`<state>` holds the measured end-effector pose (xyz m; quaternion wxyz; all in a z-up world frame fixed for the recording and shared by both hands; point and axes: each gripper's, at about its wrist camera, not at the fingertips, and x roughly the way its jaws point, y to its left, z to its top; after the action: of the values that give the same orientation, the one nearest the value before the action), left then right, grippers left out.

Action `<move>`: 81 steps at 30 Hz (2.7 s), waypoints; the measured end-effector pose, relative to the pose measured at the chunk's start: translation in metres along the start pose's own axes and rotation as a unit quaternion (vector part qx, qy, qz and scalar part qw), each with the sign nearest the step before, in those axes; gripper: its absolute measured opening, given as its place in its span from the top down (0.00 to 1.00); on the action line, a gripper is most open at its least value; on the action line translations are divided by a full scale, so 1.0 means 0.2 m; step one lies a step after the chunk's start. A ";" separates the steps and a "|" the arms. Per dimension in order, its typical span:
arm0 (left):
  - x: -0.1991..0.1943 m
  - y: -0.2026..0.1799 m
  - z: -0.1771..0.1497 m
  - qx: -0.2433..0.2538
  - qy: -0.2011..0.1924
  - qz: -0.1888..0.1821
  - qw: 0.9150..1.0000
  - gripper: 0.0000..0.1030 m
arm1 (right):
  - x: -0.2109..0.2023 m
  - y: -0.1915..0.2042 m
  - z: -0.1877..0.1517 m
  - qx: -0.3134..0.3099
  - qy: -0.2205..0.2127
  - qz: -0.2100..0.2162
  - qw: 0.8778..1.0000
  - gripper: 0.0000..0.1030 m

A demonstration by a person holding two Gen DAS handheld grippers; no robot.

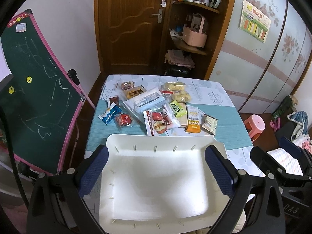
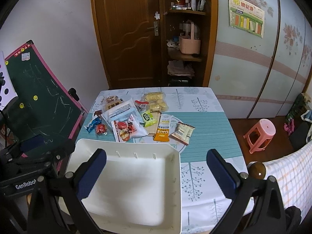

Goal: Organize snacks
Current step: 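Grasp the LIPO packet with the right tool while the left tool reaches the pastry bag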

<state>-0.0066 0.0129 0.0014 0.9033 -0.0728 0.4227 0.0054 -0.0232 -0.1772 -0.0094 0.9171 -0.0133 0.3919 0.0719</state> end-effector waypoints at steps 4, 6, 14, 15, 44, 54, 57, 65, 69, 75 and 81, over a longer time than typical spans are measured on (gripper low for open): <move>0.03 0.01 0.00 0.002 0.007 0.001 1.000 0.04 | 0.01 0.01 0.00 -0.004 0.001 0.001 1.000 0.00; 0.03 0.01 0.01 0.005 0.008 0.002 1.000 0.04 | 0.02 0.02 0.01 -0.009 0.000 -0.001 1.000 0.00; 0.00 0.07 0.19 0.027 -0.014 0.028 0.999 0.04 | 0.02 -0.03 0.12 -0.014 -0.016 -0.005 1.000 0.00; -0.01 0.09 0.23 0.031 -0.013 0.024 0.999 0.04 | 0.02 -0.04 0.16 -0.013 -0.019 -0.003 1.000 0.00; 1.13 0.11 0.52 0.075 0.178 0.000 0.981 0.04 | 1.11 -0.41 0.53 0.027 0.155 -0.064 0.986 0.15; 1.48 0.01 0.40 0.035 0.261 0.000 0.965 0.04 | 1.55 -0.54 0.32 0.104 0.262 -0.054 0.958 0.25; 1.53 -0.02 0.38 0.025 0.276 -0.004 0.961 0.04 | 1.63 -0.51 0.28 0.106 0.279 -0.056 0.953 0.25; 1.62 -0.04 0.35 -0.002 0.300 0.013 0.954 0.04 | 1.77 -0.46 0.21 0.099 0.312 -0.060 0.943 0.30; 1.66 -0.04 0.35 -0.020 0.305 0.022 0.952 0.04 | 1.79 -0.46 0.20 0.103 0.326 -0.049 0.938 0.39; 1.73 -0.05 0.33 -0.034 0.320 0.031 0.946 0.04 | 1.79 -0.41 0.21 0.071 0.327 -0.056 0.941 0.41; 1.75 -0.09 0.30 -0.024 0.324 0.039 0.945 0.04 | 1.76 -0.38 0.20 0.062 0.326 -0.046 0.942 0.52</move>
<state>0.2654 -0.0151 -0.2251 0.7150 -0.0756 0.6945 0.0269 0.2565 -0.2072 -0.2366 0.7406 0.0031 0.6719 -0.0032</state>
